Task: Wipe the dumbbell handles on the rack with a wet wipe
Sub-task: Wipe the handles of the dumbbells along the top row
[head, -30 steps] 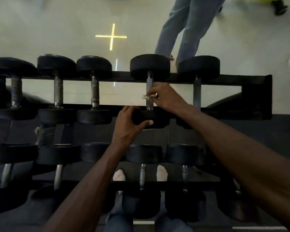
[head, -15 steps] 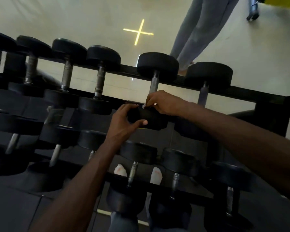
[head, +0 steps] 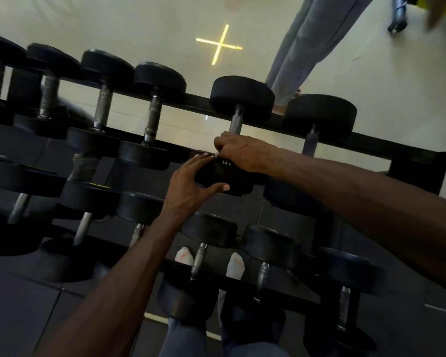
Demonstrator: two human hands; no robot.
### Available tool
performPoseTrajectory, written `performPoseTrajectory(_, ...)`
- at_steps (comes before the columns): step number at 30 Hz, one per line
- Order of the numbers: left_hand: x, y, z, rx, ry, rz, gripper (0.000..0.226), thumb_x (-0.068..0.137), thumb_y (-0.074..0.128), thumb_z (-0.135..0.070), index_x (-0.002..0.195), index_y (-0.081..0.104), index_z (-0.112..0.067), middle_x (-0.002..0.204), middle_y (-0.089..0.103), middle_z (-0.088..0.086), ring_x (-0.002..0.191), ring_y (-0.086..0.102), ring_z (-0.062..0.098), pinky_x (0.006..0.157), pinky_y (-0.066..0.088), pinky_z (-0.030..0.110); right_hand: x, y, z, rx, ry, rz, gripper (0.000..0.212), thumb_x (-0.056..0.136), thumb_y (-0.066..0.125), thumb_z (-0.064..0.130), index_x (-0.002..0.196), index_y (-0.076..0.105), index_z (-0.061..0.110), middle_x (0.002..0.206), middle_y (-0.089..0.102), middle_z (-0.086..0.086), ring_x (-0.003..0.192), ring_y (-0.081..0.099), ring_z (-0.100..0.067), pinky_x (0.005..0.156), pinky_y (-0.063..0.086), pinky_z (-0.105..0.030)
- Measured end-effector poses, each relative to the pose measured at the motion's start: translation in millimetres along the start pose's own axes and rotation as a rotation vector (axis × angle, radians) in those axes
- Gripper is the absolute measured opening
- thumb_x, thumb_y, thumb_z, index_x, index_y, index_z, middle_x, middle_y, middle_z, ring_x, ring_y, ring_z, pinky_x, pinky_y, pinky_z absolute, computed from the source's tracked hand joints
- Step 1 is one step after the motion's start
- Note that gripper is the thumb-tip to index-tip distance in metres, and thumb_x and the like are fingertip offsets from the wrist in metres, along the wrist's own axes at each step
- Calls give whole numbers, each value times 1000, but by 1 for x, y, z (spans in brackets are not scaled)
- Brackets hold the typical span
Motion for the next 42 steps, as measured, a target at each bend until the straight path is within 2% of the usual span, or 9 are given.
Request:
performPoseTrajectory(4,2,-3,-3,-22,8,-7,81,70,90,-53,138,63,-20,142,61,4,131,56,17,108,50,46,10,-21,-35,68,235,-216,11,91,64,-1,98,73,1,103,57,-10,98,56,-26,80,56,-44)
performPoseTrajectory(8,4,-5,-3,-41,25,-2,82,68,87,-59,135,64,-17,134,64,2,122,60,14,103,54,41,21,7,-22,137,143,105,15,91,63,12,105,66,14,111,57,-7,98,60,-24,86,56,-43)
performPoseTrajectory(12,3,-5,-1,-74,26,-3,88,65,81,-69,135,65,-18,135,63,2,125,59,13,106,53,40,14,9,-11,197,78,119,11,88,67,15,89,63,25,99,57,-1,86,59,-16,80,58,-38)
performPoseTrajectory(19,2,-6,0,-75,11,-9,85,66,83,-66,135,65,-19,138,63,3,129,58,16,107,51,43,-1,1,-10,135,3,-33,20,100,59,25,103,73,11,106,56,-2,91,57,-17,78,49,-32)
performPoseTrajectory(24,2,-6,2,-61,12,-11,83,67,81,-67,136,65,-22,141,62,2,132,56,16,110,49,42,4,-30,-56,133,248,-284,12,96,63,2,105,71,5,102,55,-5,87,58,-18,78,54,-33)
performPoseTrajectory(29,2,-5,-2,-47,35,-7,80,70,89,-55,136,64,-16,137,63,4,125,57,11,108,50,35,-2,4,-7,180,36,31,19,96,66,25,106,75,12,108,62,-3,98,62,-20,90,55,-40)
performPoseTrajectory(35,2,-4,3,-53,21,-8,83,69,83,-64,137,64,-20,140,62,4,130,57,16,109,50,40,-24,-3,-23,307,121,-251,15,93,68,10,100,80,5,99,68,-11,88,67,-24,78,57,-39)
performPoseTrajectory(39,1,-5,1,-54,30,-9,82,70,87,-60,137,63,-19,140,62,3,129,57,15,109,50,38,-14,-6,-7,89,17,-155,43,100,43,36,107,75,7,105,62,-7,92,63,-22,80,56,-40)
performPoseTrajectory(42,1,-6,1,-59,33,-16,80,70,89,-54,137,64,-19,141,61,2,131,56,14,110,48,35,-5,-32,-44,85,242,-262,22,97,55,2,112,72,5,110,58,-9,98,62,-24,85,57,-40)
Point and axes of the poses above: each hand's wrist, its own x-axis towards the middle knuckle, its own y-axis out of the palm, z = x × y, the point moved 10 cm from there along x, towards the middle knuckle
